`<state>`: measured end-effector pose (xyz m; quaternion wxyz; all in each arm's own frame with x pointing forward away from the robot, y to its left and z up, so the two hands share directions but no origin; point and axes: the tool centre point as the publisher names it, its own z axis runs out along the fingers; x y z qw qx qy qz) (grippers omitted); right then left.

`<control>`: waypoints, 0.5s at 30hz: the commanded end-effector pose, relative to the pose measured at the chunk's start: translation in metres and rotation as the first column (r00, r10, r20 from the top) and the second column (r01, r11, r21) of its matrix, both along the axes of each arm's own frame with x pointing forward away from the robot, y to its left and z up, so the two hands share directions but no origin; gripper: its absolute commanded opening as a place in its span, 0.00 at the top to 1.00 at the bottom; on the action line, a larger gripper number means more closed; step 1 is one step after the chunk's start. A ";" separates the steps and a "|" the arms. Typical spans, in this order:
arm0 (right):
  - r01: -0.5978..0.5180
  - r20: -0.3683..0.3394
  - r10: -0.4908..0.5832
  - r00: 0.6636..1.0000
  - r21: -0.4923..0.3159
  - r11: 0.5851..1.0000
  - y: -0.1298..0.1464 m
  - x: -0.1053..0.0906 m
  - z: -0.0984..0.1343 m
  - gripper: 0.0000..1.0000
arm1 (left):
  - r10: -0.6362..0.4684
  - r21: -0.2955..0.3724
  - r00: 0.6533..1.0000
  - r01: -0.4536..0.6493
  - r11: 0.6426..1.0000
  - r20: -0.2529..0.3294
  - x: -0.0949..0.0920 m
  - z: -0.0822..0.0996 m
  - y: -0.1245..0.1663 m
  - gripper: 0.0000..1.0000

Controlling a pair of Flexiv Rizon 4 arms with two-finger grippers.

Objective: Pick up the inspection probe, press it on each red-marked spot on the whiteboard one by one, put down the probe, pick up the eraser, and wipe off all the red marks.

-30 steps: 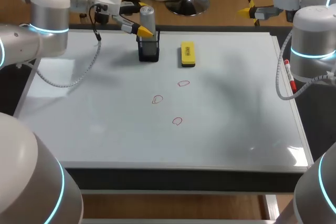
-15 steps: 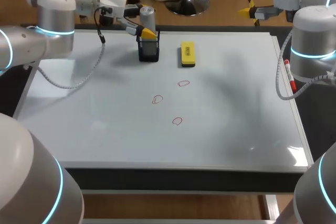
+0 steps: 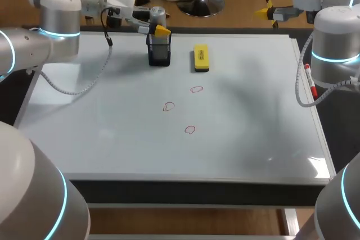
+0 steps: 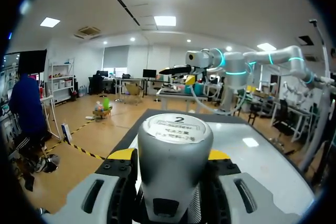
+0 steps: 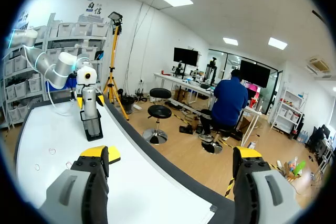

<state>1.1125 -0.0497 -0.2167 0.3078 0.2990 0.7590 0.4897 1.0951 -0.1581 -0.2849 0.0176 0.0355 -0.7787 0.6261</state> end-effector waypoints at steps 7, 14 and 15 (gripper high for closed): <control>-0.001 0.000 0.001 1.000 0.000 1.000 0.000 0.000 0.000 0.00 | -0.016 -0.014 0.999 0.017 1.000 0.028 -0.009 0.011 0.002 1.00; -0.001 0.000 0.001 1.000 0.000 1.000 0.000 0.000 0.000 0.00 | -0.017 -0.020 0.999 0.018 1.000 0.051 -0.016 0.030 0.003 1.00; -0.001 0.000 0.001 1.000 0.000 1.000 0.000 0.000 0.000 0.00 | -0.021 -0.030 0.998 0.023 0.999 0.057 -0.016 0.033 0.004 1.00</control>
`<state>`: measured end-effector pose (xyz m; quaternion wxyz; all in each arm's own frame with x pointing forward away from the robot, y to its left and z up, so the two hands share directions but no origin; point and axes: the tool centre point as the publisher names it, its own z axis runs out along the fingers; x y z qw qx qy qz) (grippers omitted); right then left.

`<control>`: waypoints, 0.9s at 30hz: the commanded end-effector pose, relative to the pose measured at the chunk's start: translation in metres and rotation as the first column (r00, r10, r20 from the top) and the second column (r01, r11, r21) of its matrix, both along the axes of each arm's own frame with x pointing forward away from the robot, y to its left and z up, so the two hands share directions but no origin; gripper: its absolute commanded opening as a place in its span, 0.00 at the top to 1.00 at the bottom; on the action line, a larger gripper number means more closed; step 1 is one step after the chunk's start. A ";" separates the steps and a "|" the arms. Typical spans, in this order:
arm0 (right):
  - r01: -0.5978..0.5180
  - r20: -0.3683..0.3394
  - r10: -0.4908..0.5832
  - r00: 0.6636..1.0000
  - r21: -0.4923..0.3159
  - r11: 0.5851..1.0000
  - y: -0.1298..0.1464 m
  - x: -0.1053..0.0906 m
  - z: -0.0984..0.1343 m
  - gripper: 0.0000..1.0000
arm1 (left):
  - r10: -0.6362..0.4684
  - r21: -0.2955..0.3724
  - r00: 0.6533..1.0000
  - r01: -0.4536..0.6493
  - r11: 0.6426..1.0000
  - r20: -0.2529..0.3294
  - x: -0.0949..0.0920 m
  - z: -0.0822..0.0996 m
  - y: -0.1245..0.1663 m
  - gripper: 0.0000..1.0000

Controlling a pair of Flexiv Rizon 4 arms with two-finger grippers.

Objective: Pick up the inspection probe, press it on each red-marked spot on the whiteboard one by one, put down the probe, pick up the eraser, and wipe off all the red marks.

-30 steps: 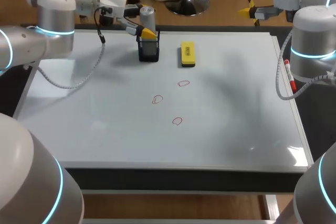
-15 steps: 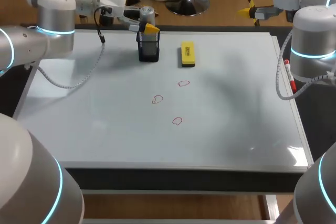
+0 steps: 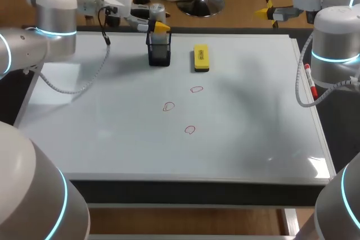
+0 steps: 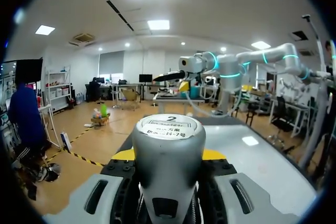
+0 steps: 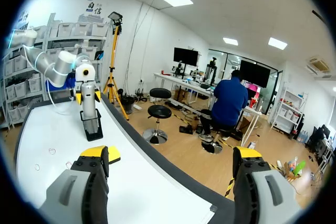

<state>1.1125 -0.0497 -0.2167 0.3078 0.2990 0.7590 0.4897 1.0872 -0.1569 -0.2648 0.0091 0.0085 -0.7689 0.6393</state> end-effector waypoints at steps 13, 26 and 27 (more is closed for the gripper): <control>-0.001 0.000 0.001 1.000 0.000 1.000 0.000 0.000 0.000 0.00 | 0.011 -0.031 0.998 -0.009 0.999 0.060 -0.007 0.063 0.004 1.00; -0.001 0.000 0.001 1.000 0.000 1.000 0.000 0.000 0.000 0.00 | 0.037 0.001 0.997 -0.037 0.999 0.068 -0.004 0.095 0.012 1.00; -0.001 0.000 0.001 1.000 0.000 1.000 0.000 0.000 0.000 0.00 | 0.042 0.001 0.997 -0.042 0.999 0.070 -0.004 0.097 0.014 1.00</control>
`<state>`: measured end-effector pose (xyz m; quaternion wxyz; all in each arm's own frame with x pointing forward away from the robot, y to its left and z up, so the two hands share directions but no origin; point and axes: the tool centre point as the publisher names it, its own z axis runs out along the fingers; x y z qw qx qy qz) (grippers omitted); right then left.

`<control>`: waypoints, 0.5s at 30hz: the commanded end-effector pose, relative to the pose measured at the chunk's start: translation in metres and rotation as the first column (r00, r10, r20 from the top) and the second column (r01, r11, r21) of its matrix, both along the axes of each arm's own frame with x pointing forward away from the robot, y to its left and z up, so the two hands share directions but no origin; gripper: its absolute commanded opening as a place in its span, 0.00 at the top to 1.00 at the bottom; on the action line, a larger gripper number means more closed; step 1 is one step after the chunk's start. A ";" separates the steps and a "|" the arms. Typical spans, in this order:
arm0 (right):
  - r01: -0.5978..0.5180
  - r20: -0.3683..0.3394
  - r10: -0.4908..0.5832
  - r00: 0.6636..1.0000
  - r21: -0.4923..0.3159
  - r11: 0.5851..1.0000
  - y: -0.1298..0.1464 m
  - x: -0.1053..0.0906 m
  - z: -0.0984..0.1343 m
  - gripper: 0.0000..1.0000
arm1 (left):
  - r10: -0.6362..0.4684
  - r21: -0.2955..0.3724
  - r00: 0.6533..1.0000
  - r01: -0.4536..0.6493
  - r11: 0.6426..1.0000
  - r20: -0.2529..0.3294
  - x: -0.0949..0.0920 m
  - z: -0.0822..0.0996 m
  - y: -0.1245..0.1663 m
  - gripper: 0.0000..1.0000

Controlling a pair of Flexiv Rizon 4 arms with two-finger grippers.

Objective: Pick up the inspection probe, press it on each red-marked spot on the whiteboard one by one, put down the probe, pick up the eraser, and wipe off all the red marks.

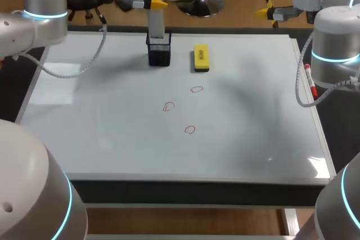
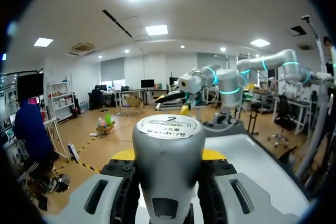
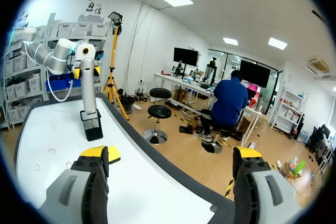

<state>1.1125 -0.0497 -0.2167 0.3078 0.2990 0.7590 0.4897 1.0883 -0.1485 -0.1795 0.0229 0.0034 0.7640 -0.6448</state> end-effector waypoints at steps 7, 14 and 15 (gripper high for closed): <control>-0.001 0.000 0.001 1.000 0.000 1.000 0.000 0.000 0.000 0.00 | 0.118 0.019 0.993 -0.118 0.993 0.014 -0.005 0.022 0.026 1.00; -0.001 0.000 0.001 1.000 0.000 1.000 0.000 0.000 0.000 0.00 | 0.223 0.012 0.975 -0.223 0.975 0.022 -0.011 0.025 0.057 1.00; -0.001 0.000 0.001 1.000 0.000 1.000 0.000 0.000 0.000 0.00 | 0.232 0.008 0.972 -0.233 0.972 0.032 -0.013 0.025 0.061 1.00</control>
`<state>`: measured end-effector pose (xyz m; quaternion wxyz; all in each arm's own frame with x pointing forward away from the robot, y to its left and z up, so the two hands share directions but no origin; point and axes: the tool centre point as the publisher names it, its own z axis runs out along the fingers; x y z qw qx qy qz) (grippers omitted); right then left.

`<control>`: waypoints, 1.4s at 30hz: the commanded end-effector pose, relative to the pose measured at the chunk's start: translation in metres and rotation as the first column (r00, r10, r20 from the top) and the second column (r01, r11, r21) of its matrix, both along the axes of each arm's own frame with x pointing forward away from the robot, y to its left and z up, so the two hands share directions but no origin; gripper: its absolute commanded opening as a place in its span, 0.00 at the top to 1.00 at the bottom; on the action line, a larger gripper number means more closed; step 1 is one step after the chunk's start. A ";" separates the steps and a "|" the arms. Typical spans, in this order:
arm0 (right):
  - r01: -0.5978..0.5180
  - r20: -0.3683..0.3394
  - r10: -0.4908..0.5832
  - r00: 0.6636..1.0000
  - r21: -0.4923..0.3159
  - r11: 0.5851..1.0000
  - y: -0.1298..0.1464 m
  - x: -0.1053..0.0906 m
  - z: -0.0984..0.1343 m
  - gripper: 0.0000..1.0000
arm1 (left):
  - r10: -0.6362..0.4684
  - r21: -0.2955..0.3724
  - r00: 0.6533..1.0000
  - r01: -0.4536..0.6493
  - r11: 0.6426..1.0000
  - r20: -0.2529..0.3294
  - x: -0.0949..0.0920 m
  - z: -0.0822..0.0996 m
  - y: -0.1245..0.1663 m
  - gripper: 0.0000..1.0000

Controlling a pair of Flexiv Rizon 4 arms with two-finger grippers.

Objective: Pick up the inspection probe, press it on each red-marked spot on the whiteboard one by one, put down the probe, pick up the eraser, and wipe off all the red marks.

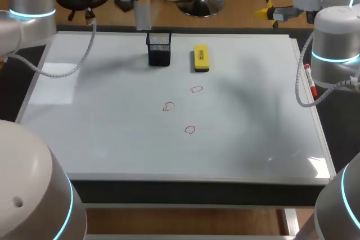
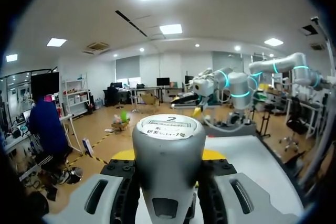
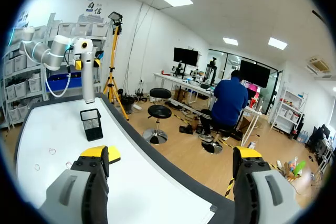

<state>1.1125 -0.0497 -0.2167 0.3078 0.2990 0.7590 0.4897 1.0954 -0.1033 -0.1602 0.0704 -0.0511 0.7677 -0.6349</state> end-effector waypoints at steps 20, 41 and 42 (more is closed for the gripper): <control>-0.001 0.000 0.001 1.000 0.000 1.000 0.000 0.000 0.000 0.00 | 0.351 0.017 0.936 -0.352 0.936 0.038 -0.052 -0.020 0.117 1.00; -0.001 0.000 0.001 1.000 0.000 1.000 0.000 0.000 0.000 0.00 | 0.414 0.079 0.910 -0.415 0.906 0.030 -0.052 -0.065 0.164 1.00; -0.001 0.000 0.001 1.000 0.000 1.000 0.000 0.000 0.000 0.00 | 0.419 0.076 0.908 -0.420 0.904 0.026 -0.052 -0.065 0.165 1.00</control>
